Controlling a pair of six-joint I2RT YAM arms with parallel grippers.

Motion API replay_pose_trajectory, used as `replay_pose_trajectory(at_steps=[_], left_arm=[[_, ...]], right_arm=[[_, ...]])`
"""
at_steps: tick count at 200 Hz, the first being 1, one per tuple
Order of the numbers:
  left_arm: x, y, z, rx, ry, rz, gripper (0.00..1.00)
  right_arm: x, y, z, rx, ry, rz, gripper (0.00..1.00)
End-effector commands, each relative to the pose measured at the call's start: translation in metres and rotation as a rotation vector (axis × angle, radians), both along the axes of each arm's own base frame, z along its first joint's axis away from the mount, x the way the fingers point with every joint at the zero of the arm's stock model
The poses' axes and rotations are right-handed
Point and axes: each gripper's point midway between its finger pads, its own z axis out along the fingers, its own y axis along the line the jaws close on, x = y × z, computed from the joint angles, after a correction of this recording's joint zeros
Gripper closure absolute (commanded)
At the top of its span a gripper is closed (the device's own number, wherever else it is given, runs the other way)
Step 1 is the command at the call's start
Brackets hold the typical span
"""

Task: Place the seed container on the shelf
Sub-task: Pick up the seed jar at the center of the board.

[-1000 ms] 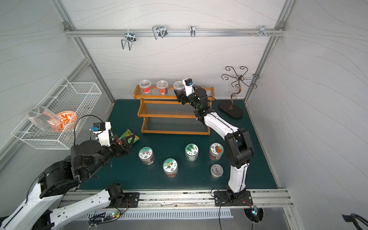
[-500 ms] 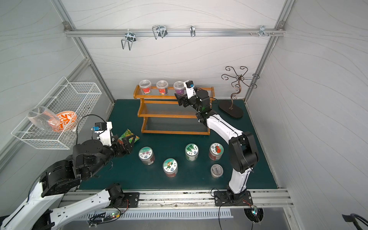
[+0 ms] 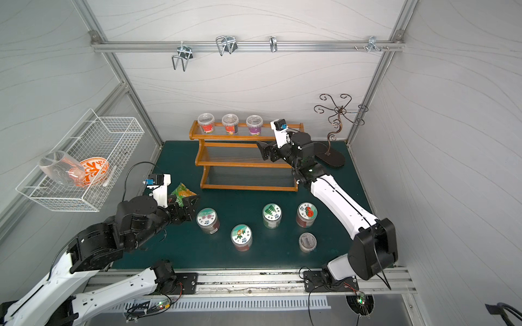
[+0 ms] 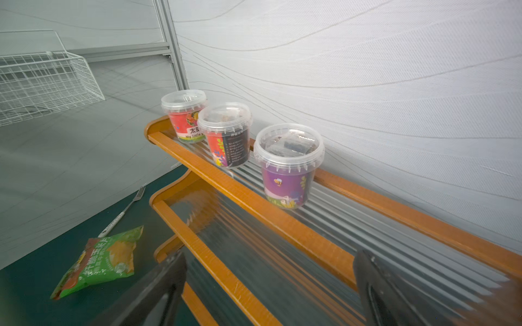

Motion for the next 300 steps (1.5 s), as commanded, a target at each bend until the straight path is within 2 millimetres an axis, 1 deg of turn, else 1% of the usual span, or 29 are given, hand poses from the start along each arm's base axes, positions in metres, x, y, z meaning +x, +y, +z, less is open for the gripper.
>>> replay_pose_trajectory(at_steps=[1, 12, 47, 67, 84, 108, 138, 171, 195, 208, 213, 238, 251, 269, 286, 300], left_arm=[[-0.005, -0.019, 0.003, -0.085, 0.051, -0.059, 0.0], [-0.007, -0.03, 0.001, -0.108, 0.085, -0.096, 0.0], [-0.012, -0.07, -0.015, -0.123, 0.232, -0.209, 0.0], [-0.015, -0.094, -0.019, -0.101, 0.245, -0.259, 0.0], [-0.018, -0.115, -0.022, -0.098, 0.258, -0.301, 0.01], [-0.022, -0.145, -0.024, -0.081, 0.246, -0.35, 0.02], [-0.032, -0.187, -0.033, -0.035, 0.217, -0.414, 0.02], [-0.049, -0.245, -0.052, 0.011, 0.173, -0.512, 0.02], [-0.058, -0.283, -0.076, 0.063, 0.15, -0.577, 0.02], [-0.064, -0.304, -0.09, 0.09, 0.142, -0.618, 0.01], [-0.067, -0.31, -0.092, 0.092, 0.137, -0.638, 0.01], [-0.08, -0.346, -0.12, 0.138, 0.119, -0.723, 0.01], [-0.086, -0.361, -0.132, 0.176, 0.102, -0.767, 0.01], [-0.09, -0.377, -0.153, 0.238, 0.108, -0.799, 0.0], [-0.091, -0.389, -0.172, 0.28, 0.121, -0.82, 0.0], [-0.09, -0.396, -0.183, 0.311, 0.125, -0.829, 0.0]], right_arm=[[-0.027, -0.015, -0.008, -0.044, 0.095, -0.007, 0.03], [-0.041, -0.023, -0.007, -0.046, 0.152, -0.013, 0.01], [-0.081, -0.047, -0.002, -0.016, 0.305, -0.047, 0.01], [-0.101, -0.061, -0.001, 0.018, 0.38, -0.079, 0.01], [-0.115, -0.075, -0.006, 0.027, 0.449, -0.125, 0.01], [-0.129, -0.092, -0.021, 0.008, 0.549, -0.193, 0.01], [-0.14, -0.114, -0.041, -0.017, 0.643, -0.291, 0.01], [-0.15, -0.138, -0.056, -0.013, 0.719, -0.368, 0.01], [-0.153, -0.154, -0.061, 0.005, 0.751, -0.411, 0.01], [-0.155, -0.162, -0.059, 0.023, 0.763, -0.43, 0.01], [-0.155, -0.165, -0.059, 0.029, 0.767, -0.437, 0.01], [-0.159, -0.176, -0.059, 0.037, 0.769, -0.473, 0.01], [-0.162, -0.18, -0.057, 0.038, 0.761, -0.481, 0.01], [-0.164, -0.188, -0.056, 0.031, 0.749, -0.504, 0.01], [-0.165, -0.193, -0.053, 0.031, 0.742, -0.521, 0.01], [-0.167, -0.196, -0.052, 0.034, 0.74, -0.525, 0.01]])
